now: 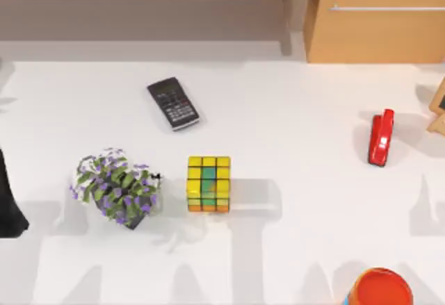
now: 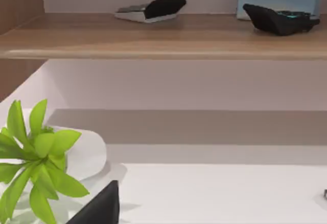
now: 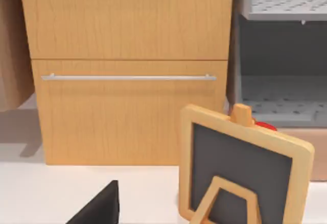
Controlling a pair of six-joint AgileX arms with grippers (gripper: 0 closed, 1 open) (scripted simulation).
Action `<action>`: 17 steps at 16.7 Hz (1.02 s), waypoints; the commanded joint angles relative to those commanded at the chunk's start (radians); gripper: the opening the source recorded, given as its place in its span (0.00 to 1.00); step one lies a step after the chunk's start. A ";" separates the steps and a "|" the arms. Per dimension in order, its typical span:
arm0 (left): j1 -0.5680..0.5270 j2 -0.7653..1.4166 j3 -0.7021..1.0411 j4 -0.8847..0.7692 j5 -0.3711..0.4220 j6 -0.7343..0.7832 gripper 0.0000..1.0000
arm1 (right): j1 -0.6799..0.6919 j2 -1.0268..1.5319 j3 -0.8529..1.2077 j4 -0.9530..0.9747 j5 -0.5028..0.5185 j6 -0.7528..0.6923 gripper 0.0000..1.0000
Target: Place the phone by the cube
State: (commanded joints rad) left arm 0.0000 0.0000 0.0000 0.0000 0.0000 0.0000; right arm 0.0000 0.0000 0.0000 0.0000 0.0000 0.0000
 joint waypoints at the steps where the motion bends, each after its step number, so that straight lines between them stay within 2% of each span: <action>1: 0.000 0.000 0.000 0.000 0.000 0.000 1.00 | 0.000 0.000 0.000 0.000 0.000 0.000 1.00; 4: 0.000 0.000 0.000 0.000 0.000 0.000 1.00 | -0.016 0.033 0.024 -0.024 0.000 -0.029 1.00; 8: 0.000 0.000 0.000 0.000 0.000 0.000 1.00 | -0.092 0.226 0.144 -0.143 -0.003 -0.177 1.00; 17: 0.000 0.000 0.000 0.000 0.000 0.000 1.00 | -0.350 1.050 0.539 -0.570 -0.019 -0.680 1.00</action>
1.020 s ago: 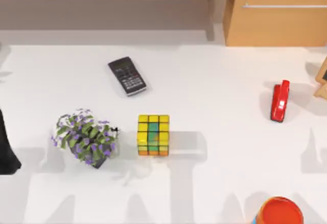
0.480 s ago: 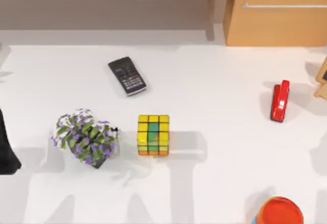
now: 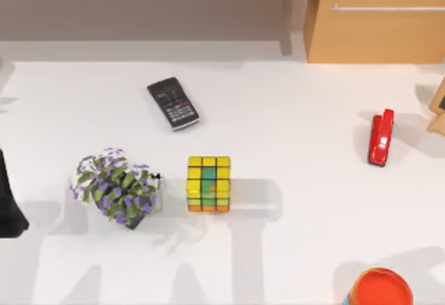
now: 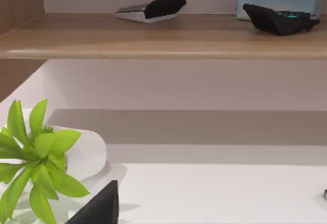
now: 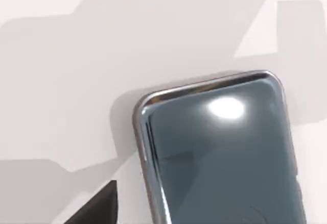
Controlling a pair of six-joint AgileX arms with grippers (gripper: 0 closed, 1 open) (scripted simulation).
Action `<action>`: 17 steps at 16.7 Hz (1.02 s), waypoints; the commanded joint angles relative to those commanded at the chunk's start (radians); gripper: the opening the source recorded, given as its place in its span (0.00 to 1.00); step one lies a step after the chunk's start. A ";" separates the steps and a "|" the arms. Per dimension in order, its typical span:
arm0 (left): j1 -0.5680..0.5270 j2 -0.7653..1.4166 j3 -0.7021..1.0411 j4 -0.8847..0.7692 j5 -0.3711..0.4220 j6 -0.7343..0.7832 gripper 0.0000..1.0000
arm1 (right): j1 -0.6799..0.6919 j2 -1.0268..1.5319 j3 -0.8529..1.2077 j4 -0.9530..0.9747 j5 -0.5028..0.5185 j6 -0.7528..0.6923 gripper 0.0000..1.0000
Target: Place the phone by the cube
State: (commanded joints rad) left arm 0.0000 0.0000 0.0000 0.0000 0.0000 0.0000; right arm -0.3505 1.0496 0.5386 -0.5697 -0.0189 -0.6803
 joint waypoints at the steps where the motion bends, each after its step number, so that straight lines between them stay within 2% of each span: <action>1: 0.000 0.000 0.000 0.000 0.000 0.000 1.00 | -0.027 0.083 0.041 -0.044 -0.002 -0.053 1.00; 8: 0.000 0.000 0.000 0.000 0.000 0.000 1.00 | -0.159 0.457 0.256 -0.249 -0.007 -0.311 1.00; 17: 0.000 0.000 0.000 0.000 0.000 0.000 1.00 | -0.166 0.510 0.251 -0.222 -0.008 -0.329 1.00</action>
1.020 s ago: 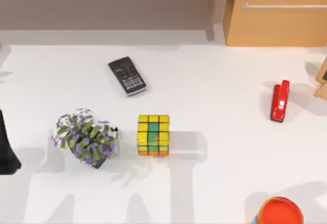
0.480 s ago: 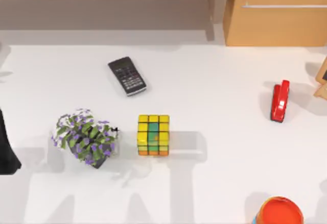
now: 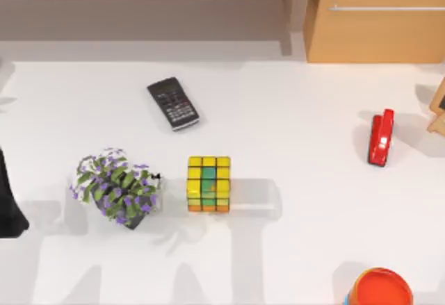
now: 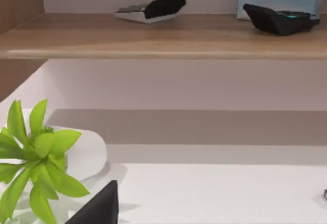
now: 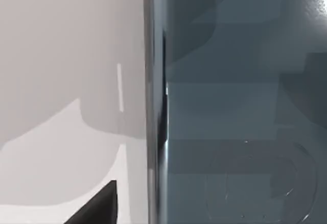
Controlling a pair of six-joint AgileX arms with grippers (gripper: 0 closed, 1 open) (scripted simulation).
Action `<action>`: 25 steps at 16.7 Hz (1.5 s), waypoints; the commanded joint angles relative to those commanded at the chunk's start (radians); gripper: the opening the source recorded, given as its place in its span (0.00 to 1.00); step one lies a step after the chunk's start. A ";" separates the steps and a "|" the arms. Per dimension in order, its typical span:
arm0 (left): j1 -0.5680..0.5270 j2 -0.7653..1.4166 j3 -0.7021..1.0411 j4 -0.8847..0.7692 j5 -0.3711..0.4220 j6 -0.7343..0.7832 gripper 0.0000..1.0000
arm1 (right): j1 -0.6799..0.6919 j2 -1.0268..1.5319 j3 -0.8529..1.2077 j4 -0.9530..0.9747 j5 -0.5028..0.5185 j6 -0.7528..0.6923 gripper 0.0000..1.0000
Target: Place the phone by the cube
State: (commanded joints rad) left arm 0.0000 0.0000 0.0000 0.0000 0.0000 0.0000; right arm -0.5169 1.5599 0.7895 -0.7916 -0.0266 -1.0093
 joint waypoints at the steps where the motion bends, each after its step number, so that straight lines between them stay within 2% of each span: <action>1: 0.000 0.000 0.000 0.000 0.000 0.000 1.00 | 0.001 0.016 -0.013 0.032 0.000 0.000 1.00; 4: 0.000 0.000 0.000 0.000 0.000 0.000 1.00 | 0.002 0.066 -0.054 0.128 0.000 0.002 1.00; 9: 0.000 0.000 0.000 0.000 0.000 0.000 1.00 | 0.002 0.078 -0.062 0.144 0.000 0.002 1.00; 22: 0.000 0.000 0.000 0.000 0.000 0.000 1.00 | 0.002 0.078 -0.062 0.144 0.000 0.002 0.02; 25: 0.000 0.000 0.000 0.000 0.000 0.000 1.00 | 0.002 0.078 -0.062 0.144 0.000 0.002 0.00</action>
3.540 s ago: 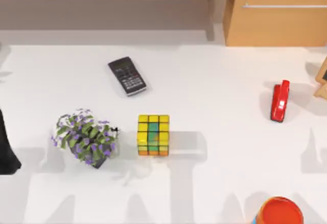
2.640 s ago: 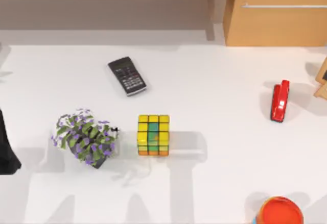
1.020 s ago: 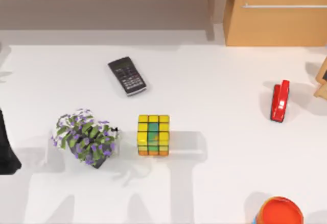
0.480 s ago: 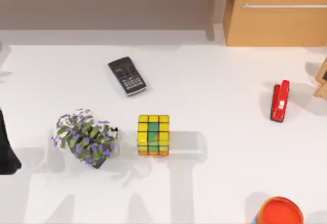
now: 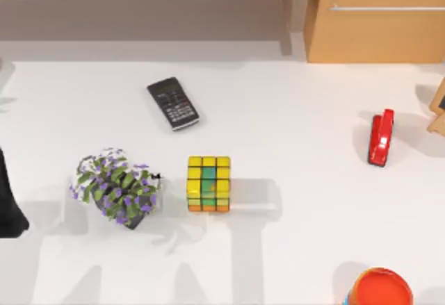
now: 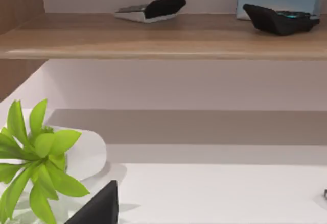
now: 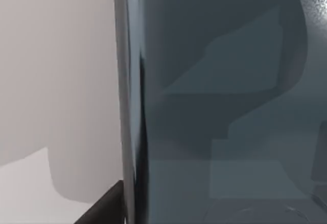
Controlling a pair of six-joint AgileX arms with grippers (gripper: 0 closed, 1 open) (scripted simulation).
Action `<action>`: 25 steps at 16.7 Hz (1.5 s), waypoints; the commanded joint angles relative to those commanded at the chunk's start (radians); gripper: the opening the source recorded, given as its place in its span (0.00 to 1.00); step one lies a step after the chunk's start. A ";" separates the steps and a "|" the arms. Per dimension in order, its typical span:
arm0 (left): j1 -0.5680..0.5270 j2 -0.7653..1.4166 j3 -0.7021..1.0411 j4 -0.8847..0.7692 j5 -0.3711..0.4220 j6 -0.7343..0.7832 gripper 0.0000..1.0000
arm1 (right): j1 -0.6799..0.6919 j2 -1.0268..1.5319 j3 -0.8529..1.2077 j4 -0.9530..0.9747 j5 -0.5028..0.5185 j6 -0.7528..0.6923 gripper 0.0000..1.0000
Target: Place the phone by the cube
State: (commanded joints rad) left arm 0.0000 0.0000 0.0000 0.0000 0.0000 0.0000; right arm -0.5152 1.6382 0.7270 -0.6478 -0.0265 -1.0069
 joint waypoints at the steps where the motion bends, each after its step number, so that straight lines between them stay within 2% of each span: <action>1: 0.000 0.000 0.000 0.000 0.000 0.000 1.00 | 0.000 0.000 0.000 0.000 0.000 0.000 0.00; 19: 0.000 0.000 0.000 0.000 0.000 0.000 1.00 | 0.007 -0.078 0.061 -0.122 -0.003 0.015 0.00; 22: 0.000 0.000 0.000 0.000 0.000 0.000 1.00 | 0.068 -0.103 0.121 -0.146 0.004 0.082 0.00; 25: 0.000 0.000 0.000 0.000 0.000 0.000 1.00 | 0.184 -0.099 0.214 -0.196 0.018 0.208 0.00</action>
State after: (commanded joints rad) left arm 0.0000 0.0000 0.0000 0.0000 0.0000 0.0000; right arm -0.3316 1.5393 0.9406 -0.8437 -0.0090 -0.7987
